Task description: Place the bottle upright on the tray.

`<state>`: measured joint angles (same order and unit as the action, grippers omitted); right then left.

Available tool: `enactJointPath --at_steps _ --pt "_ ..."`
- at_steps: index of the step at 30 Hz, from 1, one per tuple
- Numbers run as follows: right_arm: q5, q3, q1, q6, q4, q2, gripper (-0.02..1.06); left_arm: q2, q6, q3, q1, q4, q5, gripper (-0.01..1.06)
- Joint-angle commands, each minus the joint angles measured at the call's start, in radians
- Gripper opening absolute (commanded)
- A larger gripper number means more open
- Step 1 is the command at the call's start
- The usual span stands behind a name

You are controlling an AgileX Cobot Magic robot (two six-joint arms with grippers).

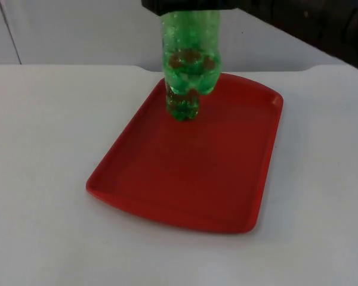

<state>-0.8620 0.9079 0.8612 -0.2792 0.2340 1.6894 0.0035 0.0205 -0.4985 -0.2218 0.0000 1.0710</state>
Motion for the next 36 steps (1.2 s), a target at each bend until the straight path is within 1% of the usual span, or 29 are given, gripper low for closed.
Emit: enactJointPath --at_steps 1,2,3,5,11,12,14,16,17,18,20,22,23,24,27,28,31,32,33,34,36 --pt "-0.107 -0.013 -0.005 0.002 0.090 0.005 0.00 -0.003 0.002 0.004 0.002 -0.006 0.003 1.05" --pt "-0.104 -0.013 -0.005 -0.004 0.127 0.011 0.00 -0.003 0.002 0.004 0.002 -0.006 0.003 1.05" --pt "-0.104 -0.013 -0.010 -0.043 0.152 0.020 0.00 -0.003 0.002 0.004 0.002 -0.006 0.003 1.05" --pt "-0.099 -0.013 -0.016 -0.098 0.137 0.036 0.00 -0.003 0.002 0.004 0.002 -0.006 0.003 1.05" --pt "-0.098 -0.010 -0.029 -0.088 0.127 0.056 0.00 -0.003 0.002 0.004 0.002 -0.006 0.003 1.05" --pt "-0.105 -0.010 -0.038 -0.088 0.083 0.065 0.00 -0.003 0.002 0.004 0.002 -0.006 0.003 1.05" --pt "-0.107 -0.010 -0.064 -0.082 -0.062 0.085 0.00 -0.003 0.002 0.004 0.002 -0.006 0.003 1.05" --pt "-0.139 -0.009 -0.094 -0.036 -0.174 0.111 0.00 -0.003 0.002 0.004 0.002 -0.006 0.003 1.05" --pt "-0.139 -0.009 -0.094 -0.036 -0.174 0.111 0.00 -0.003 0.002 0.004 0.002 -0.006 0.003 1.05" --pt "-0.185 -0.009 -0.114 0.028 -0.208 0.141 0.00 -0.003 0.002 0.004 0.002 -0.006 0.003 1.05" --pt "-0.255 -0.009 -0.143 0.099 -0.207 0.181 0.00 -0.003 0.002 0.004 0.002 -0.006 0.003 1.05" --pt "-0.308 -0.009 -0.162 0.142 -0.211 0.215 0.00 -0.003 0.002 0.004 0.002 -0.006 0.003 1.05" --pt "-0.308 -0.009 -0.162 0.142 -0.211 0.215 0.00 -0.003 0.002 0.004 0.002 -0.006 0.003 1.05" --pt "-0.359 -0.009 -0.183 0.174 -0.234 0.245 0.00 -0.003 0.002 0.004 0.002 -0.006 0.003 1.05" --pt "-0.359 0.006 -0.224 0.253 -0.363 0.295 0.00 -0.003 0.002 0.004 0.002 -0.006 0.003 1.05" --pt "-0.359 0.006 -0.224 0.253 -0.363 0.295 0.00 -0.003 0.002 0.004 0.002 -0.006 0.003 1.05" --pt "-0.359 0.063 -0.252 0.290 -0.525 0.356 0.00 -0.003 0.002 0.004 0.002 -0.006 0.003 1.05" --pt "-0.359 0.084 -0.262 0.300 -0.556 0.374 0.00 -0.003 0.002 0.004 0.002 -0.006 0.003 1.05" --pt "-0.359 0.084 -0.262 0.300 -0.556 0.374 0.00 -0.003 0.002 0.004 0.002 -0.006 0.003 1.05" --pt "-0.359 0.109 -0.261 0.308 -0.581 0.397 0.00 -0.003 0.002 0.004 0.002 -0.006 0.003 1.05" --pt "-0.359 0.156 -0.261 0.344 -0.594 0.439 0.00 -0.003 0.002 0.004 0.002 -0.006 0.003 1.05"
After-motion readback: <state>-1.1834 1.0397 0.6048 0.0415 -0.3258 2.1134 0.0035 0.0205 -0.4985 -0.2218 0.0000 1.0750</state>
